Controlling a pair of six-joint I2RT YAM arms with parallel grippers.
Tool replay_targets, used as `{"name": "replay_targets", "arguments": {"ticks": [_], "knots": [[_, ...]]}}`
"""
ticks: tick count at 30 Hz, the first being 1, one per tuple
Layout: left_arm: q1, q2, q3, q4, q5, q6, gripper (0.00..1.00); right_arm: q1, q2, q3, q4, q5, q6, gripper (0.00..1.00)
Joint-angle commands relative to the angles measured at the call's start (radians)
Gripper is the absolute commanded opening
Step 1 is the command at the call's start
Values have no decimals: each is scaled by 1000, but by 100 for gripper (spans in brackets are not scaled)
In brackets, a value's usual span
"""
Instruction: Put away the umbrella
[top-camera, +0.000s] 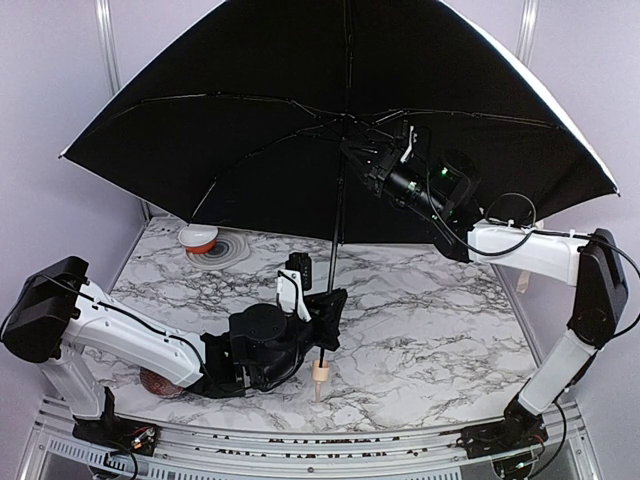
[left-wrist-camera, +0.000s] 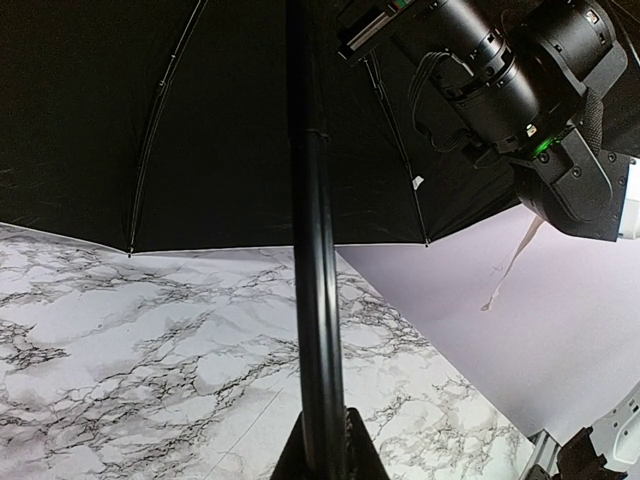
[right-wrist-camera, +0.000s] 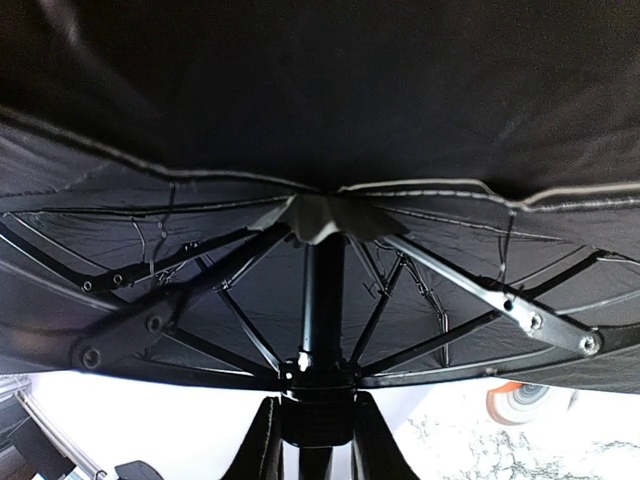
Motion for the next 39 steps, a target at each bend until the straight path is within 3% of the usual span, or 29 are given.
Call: {"name": "replay_targets", "arguments": {"ticks": [1, 3, 7, 10, 13, 16, 25, 32, 39], "knots": [[-9, -6, 1, 57, 22, 43, 0, -11, -25, 3, 9, 31, -16, 0], [-7, -10, 0, 57, 20, 44, 0, -11, -39, -6, -7, 44, -29, 1], [-7, -5, 0, 58, 13, 46, 0, -11, -51, -9, -2, 53, -49, 31], [-7, -4, 1, 58, 12, 47, 0, -11, -48, -3, -13, 54, -55, 37], [-7, -2, 5, 56, 18, 53, 0, -10, -44, -4, -7, 53, -51, 25], [-7, 0, 8, 56, 21, 57, 0, -11, -36, -8, 10, 49, -45, 1], [-1, -15, 8, 56, 16, 40, 0, -12, -62, -2, -56, 35, -112, 0], [15, -13, 32, 25, -31, 57, 0, 1, -137, -40, -201, 35, -219, 35], [14, 43, 154, -195, -196, 81, 0, 121, -216, 14, -557, 437, -488, 51]]}}
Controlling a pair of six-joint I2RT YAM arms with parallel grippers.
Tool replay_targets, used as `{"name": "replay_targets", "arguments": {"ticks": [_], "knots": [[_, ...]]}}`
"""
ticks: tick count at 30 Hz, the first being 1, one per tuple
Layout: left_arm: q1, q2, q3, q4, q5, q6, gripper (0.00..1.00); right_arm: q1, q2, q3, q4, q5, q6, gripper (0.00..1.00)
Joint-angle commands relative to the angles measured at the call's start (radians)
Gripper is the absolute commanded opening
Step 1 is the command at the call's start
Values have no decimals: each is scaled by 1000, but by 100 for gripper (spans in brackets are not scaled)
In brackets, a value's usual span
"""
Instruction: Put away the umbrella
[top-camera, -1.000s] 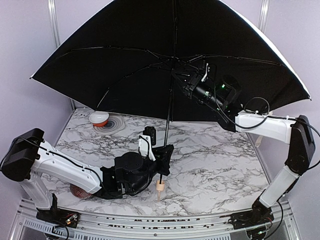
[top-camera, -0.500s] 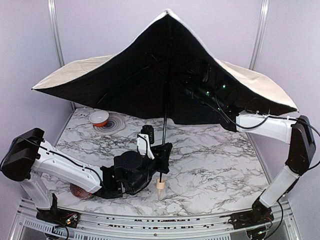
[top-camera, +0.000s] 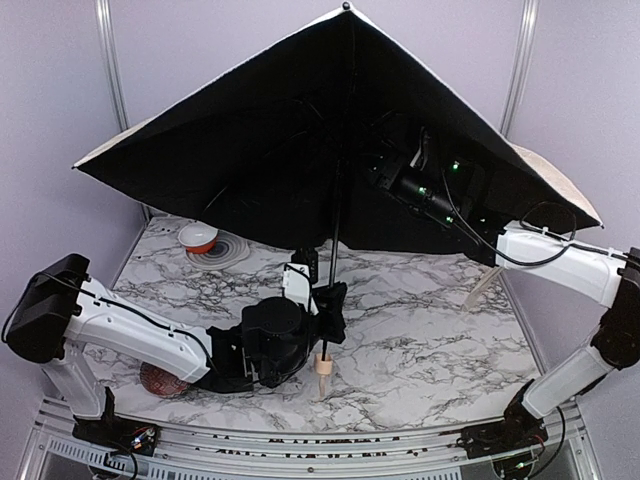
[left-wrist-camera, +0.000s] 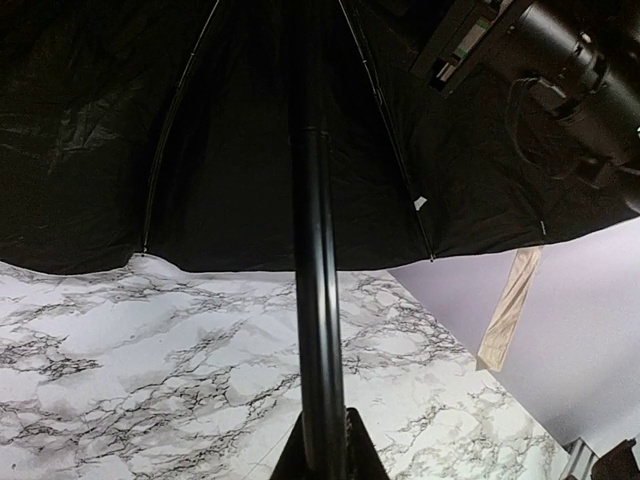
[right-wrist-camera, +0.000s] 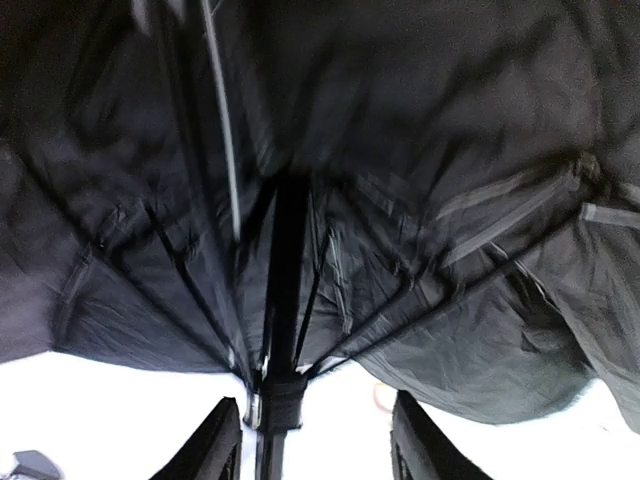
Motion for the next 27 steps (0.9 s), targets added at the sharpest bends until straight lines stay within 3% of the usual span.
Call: {"name": "replay_targets", "arguments": {"ticks": [1, 6, 9, 17, 22, 25, 26, 27], "knots": [[4, 28, 95, -121, -131, 59, 0, 93, -43, 61, -241, 281, -203, 52], [4, 43, 122, -149, -162, 93, 0, 100, -9, 88, -305, 280, -188, 63], [4, 52, 132, -163, -157, 90, 0, 106, 12, 98, -302, 251, -184, 61], [3, 52, 128, -175, -154, 101, 0, 106, 74, 153, -353, 234, -167, 43], [4, 48, 128, -182, -150, 116, 0, 107, 71, 156, -346, 217, -146, 10], [5, 34, 109, -182, -103, 109, 0, 98, 57, 157, -327, 180, -117, 0], [4, 23, 94, -182, -97, 88, 4, 92, 52, 157, -313, 156, -106, 0], [6, 10, 77, -182, -91, 56, 16, 89, 46, 156, -291, 128, -95, 0]]}}
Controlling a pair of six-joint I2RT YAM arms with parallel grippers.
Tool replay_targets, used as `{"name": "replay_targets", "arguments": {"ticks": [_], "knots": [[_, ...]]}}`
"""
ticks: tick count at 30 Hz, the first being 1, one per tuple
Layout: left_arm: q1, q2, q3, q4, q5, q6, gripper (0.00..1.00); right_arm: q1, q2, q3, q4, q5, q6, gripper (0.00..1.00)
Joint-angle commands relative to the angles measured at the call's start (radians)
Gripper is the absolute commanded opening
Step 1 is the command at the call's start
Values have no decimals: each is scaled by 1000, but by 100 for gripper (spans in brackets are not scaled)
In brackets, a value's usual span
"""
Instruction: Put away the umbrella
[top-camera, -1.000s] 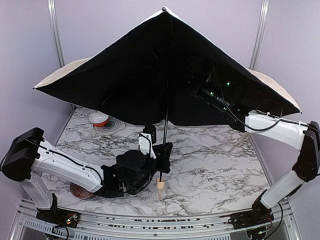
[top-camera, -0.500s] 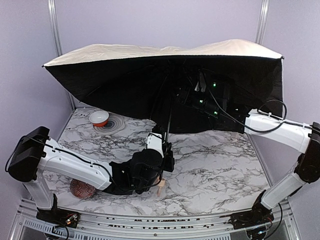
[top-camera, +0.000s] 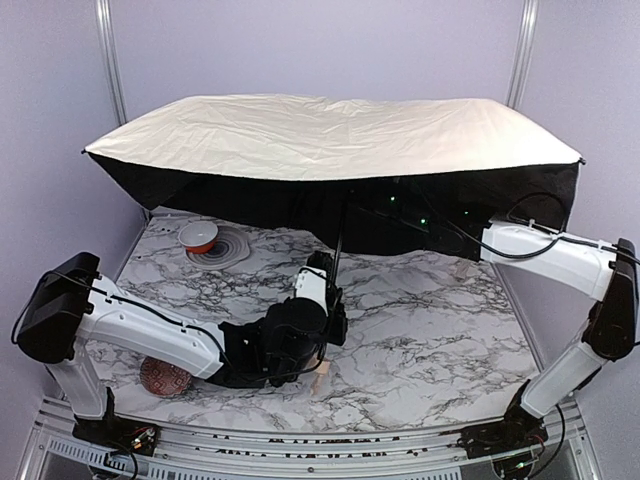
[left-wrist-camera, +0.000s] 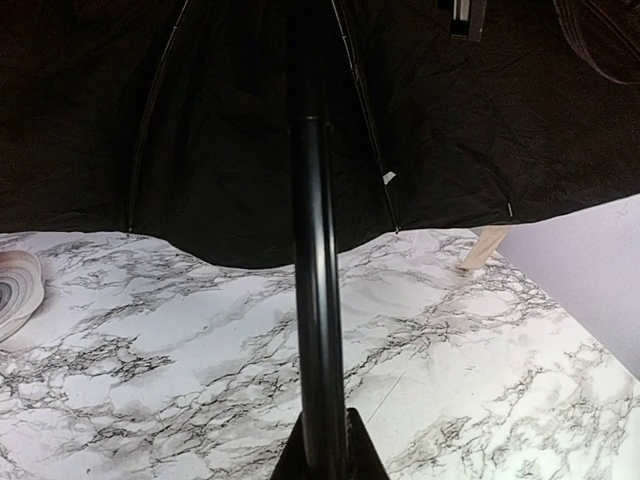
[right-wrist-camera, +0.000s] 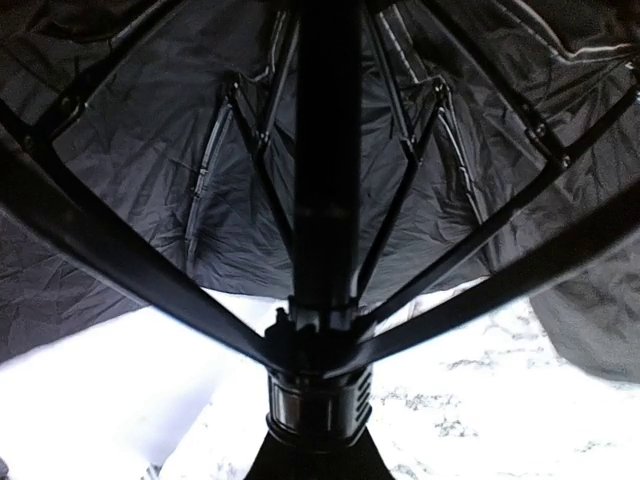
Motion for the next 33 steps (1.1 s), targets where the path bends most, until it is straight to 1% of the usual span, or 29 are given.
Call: {"name": "replay_targets", "arguments": {"ticks": [1, 5, 7, 9, 12, 16, 18, 20, 21, 22, 26, 27, 29, 31, 33], "knots": [[3, -68, -39, 46, 36, -52, 24, -28, -32, 25, 59, -99, -13, 0], [34, -140, -119, 70, 175, -100, 49, -34, -57, 18, 185, -239, 17, 0], [43, -172, -155, 99, 221, -98, 57, -34, -63, 20, 228, -289, 34, 0], [46, -198, -186, 136, 267, -77, 64, -33, -70, 15, 261, -314, 52, 0], [46, -225, -215, 186, 333, -48, 65, -27, -83, -8, 324, -348, 74, 0], [46, -227, -211, 236, 446, -33, 65, -8, -96, -19, 361, -358, 54, 0], [46, -211, -197, 245, 467, -45, 62, -6, -95, -18, 359, -357, 54, 0], [46, -195, -183, 253, 474, -52, 55, -5, -93, -16, 360, -363, 57, 0], [46, -190, -177, 255, 476, -55, 49, -4, -94, -16, 360, -368, 58, 0], [46, -183, -170, 257, 474, -56, 41, -5, -92, -15, 360, -371, 60, 0], [48, -180, -164, 268, 463, -63, 4, -3, -92, -16, 347, -383, 58, 0], [48, -182, -165, 270, 460, -62, 0, -3, -94, -16, 341, -382, 52, 0], [48, -183, -167, 275, 457, -58, 0, -5, -98, -15, 326, -372, 35, 1], [48, -185, -171, 285, 442, -57, 0, -6, -107, -17, 303, -337, 21, 13], [46, -188, -177, 298, 409, -60, 0, -9, -120, -34, 301, -288, 20, 21]]}}
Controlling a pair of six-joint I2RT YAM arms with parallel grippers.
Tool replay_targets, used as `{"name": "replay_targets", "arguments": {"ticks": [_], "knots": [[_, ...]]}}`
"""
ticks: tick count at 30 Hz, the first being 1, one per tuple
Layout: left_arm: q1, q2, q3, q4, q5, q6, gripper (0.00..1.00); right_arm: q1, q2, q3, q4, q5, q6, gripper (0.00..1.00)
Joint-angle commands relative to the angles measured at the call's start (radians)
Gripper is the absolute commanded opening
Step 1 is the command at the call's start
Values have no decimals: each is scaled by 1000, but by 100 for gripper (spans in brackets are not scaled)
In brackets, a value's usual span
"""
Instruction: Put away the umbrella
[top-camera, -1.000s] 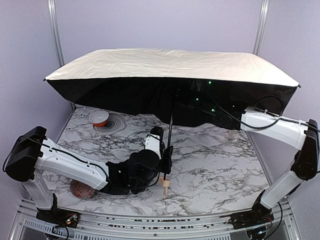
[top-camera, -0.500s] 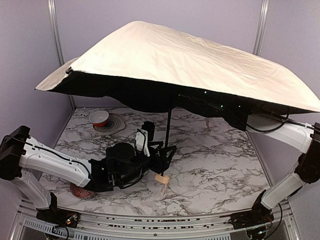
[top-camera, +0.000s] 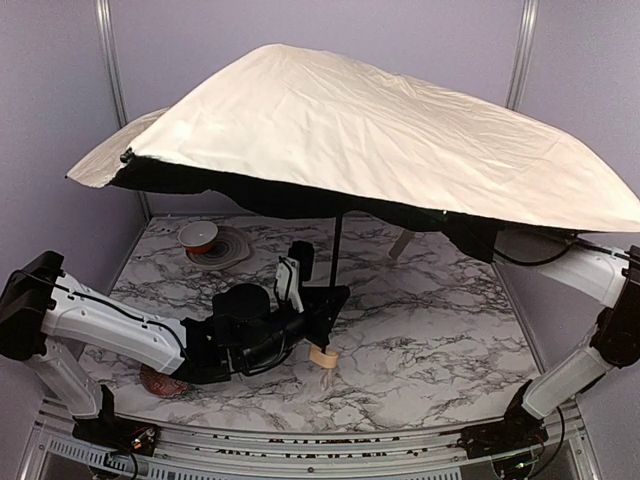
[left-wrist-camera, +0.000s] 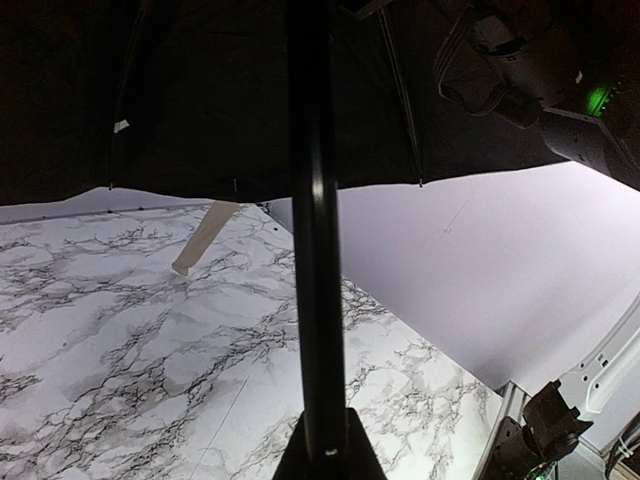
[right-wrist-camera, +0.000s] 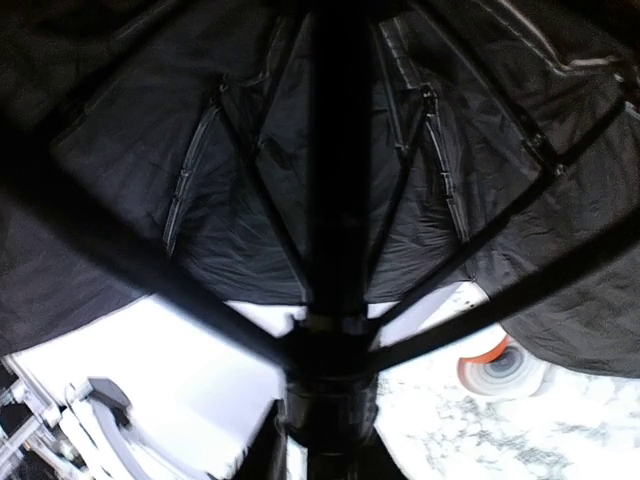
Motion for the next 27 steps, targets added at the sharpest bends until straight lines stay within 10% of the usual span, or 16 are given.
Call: {"name": "replay_targets", "arguments": {"ticks": [1, 12, 27], "knots": [[1, 0, 14, 75, -63, 5, 0, 0, -64, -16, 29, 96, -13, 26], [-21, 16, 22, 101, -162, 69, 0, 2, -38, -18, 13, 290, 3, 54], [-51, 176, 103, 59, -455, 203, 0, -4, -104, -155, -140, 396, 49, 63]]}}
